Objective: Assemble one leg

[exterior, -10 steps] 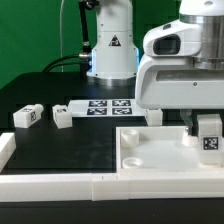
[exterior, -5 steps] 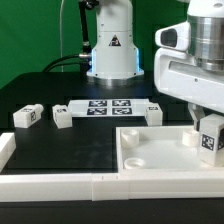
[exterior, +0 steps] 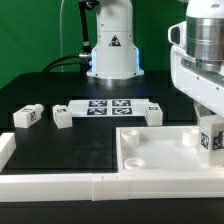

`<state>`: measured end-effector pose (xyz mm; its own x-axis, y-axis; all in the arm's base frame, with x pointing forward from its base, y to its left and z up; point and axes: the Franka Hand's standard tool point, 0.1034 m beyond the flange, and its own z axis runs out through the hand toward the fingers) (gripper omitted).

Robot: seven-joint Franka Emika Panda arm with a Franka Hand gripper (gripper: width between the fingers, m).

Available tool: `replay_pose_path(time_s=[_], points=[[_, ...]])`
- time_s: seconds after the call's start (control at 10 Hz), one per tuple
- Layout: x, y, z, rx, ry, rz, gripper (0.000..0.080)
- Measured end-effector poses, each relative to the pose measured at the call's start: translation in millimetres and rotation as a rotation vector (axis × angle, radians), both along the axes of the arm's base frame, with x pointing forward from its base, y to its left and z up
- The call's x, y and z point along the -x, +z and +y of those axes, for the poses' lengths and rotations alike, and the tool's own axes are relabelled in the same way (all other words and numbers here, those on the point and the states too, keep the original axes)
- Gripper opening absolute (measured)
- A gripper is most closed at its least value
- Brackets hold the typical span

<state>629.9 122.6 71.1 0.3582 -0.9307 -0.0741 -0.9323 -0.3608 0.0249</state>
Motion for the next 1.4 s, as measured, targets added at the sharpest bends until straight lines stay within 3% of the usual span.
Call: replay_pose_path(time_s=[0.1, 0.2, 0.3, 0.8, 1.2, 1.4], points=[[-1.1, 1.2, 0.0, -0.004, 0.073, -0.011, 0.0494], [-1.7, 2.0, -1.4, -0.012, 0.242, -0.022, 0.0622], [-1.6, 1.8, -2.5, -0.019, 0.374, -0.030, 0.0644], [4.5, -2.5, 7.3, -0.028, 1.047, -0.049, 0.0649], [1.3, -1.2, -1.9, -0.045, 1.378, -0.049, 0.0649], [1.2, -1.3, -2.3, -0.045, 1.377, -0.049, 0.0365]])
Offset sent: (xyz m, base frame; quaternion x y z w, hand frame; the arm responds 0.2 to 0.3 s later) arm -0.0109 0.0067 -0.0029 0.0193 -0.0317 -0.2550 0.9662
